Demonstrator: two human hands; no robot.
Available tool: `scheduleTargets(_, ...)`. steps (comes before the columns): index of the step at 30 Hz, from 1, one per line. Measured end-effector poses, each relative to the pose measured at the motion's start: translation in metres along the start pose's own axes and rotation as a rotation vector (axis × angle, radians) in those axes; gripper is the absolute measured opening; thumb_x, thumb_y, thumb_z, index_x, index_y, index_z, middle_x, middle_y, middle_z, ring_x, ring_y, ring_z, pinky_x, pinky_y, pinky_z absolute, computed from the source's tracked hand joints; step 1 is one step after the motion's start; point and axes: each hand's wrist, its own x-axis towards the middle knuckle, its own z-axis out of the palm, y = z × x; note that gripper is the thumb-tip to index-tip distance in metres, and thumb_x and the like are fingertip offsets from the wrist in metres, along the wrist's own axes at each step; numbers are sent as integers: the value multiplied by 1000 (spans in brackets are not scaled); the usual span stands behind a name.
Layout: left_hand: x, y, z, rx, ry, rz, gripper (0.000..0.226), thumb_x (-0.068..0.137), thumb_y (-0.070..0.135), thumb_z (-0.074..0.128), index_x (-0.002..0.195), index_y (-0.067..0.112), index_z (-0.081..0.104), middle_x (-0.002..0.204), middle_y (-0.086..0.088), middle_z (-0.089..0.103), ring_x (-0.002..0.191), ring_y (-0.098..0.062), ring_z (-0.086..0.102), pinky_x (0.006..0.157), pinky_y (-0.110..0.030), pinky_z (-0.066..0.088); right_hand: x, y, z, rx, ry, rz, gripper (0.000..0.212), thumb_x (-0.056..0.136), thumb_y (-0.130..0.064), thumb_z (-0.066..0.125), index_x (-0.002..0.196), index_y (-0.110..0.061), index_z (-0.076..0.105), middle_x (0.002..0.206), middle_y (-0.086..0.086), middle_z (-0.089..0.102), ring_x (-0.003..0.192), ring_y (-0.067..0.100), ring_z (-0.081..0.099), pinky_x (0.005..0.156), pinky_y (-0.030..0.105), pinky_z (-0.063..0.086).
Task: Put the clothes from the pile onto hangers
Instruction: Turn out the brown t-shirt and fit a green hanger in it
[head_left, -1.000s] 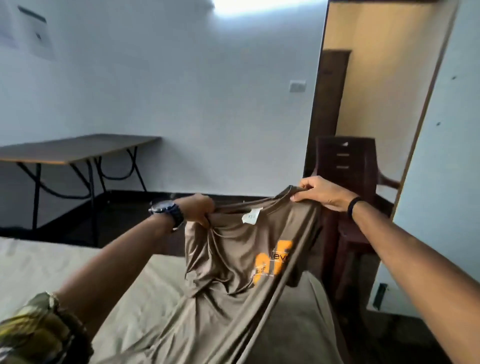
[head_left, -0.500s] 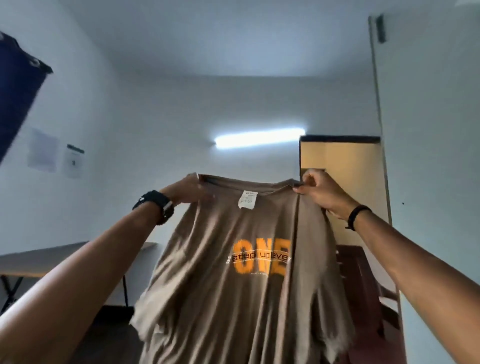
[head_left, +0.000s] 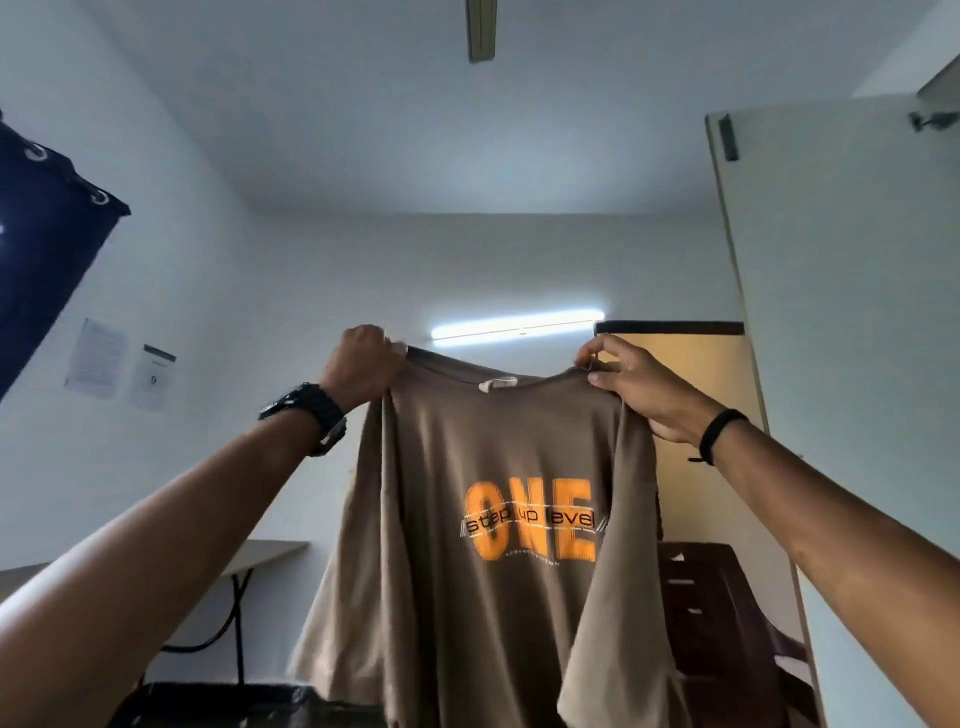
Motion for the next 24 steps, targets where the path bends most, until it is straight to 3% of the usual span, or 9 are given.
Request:
scheduleTargets(3,12,12,-7,-243,81,-206,37,89,26,58,65,1,49,68,-10,47,74,-27,44,62,-30,32,4,-16,-1,-190,-54,-50,36,98,-3,37,91,-21,67,107,0,63,101,15,59,92,30,47)
scheduleTargets(5,17,19,-8,-254,18,-203,33,80,27,71,78,-4,59,80,-12,54,78,-26,48,58,-29,36,6,-25,0,-347,-94,-51,27,96,-14,47,87,-17,72,97,-3,67,93,9,60,89,27,47)
scheduleTargets(7,18,24,-8,-220,-119,-135,34,76,16,72,98,-7,61,101,-17,58,85,-27,53,58,-29,43,7,-31,0,-476,-184,-72,18,91,-25,61,85,-15,75,87,-5,70,83,5,62,80,23,46)
scheduleTargets(10,14,33,-10,-92,-318,-70,49,83,4,56,130,0,44,131,-16,39,97,-29,50,77,-35,49,5,-32,-5,-549,-349,-91,11,89,-15,65,90,-20,74,94,-12,69,87,-4,60,80,13,43)
scheduleTargets(15,-7,44,-22,-223,-906,-227,80,88,-10,53,152,16,12,147,-8,38,126,-23,43,97,-48,47,3,-27,-2,-895,-440,60,30,93,-8,53,112,-26,68,120,-4,60,113,15,54,99,39,46)
scheduleTargets(18,-20,50,-18,-96,-1123,-206,84,87,-16,49,153,17,9,157,-8,21,140,-28,28,101,-58,40,1,-20,12,-1095,-530,205,35,88,-2,45,103,-20,70,104,2,66,88,23,63,76,35,57)
scheduleTargets(20,-28,53,-13,6,-1195,-193,93,86,-16,52,153,23,0,158,-7,16,141,-30,24,100,-58,41,-3,-16,19,-1212,-550,345,21,91,-5,47,101,-7,65,88,6,62,65,20,58,56,27,52)
scheduleTargets(22,-32,49,-9,36,-1201,-217,92,86,-13,55,153,23,3,157,-9,20,141,-30,25,99,-57,43,-7,-9,22,-1261,-524,485,15,98,-13,43,100,-4,55,84,10,60,53,18,55,56,28,51)
scheduleTargets(24,-32,42,-8,-22,-1122,-240,84,88,-8,57,152,18,10,154,-11,27,140,-28,29,99,-57,44,-8,-2,21,-1155,-445,528,32,101,-28,37,112,0,49,86,13,57,52,19,55,57,29,52)
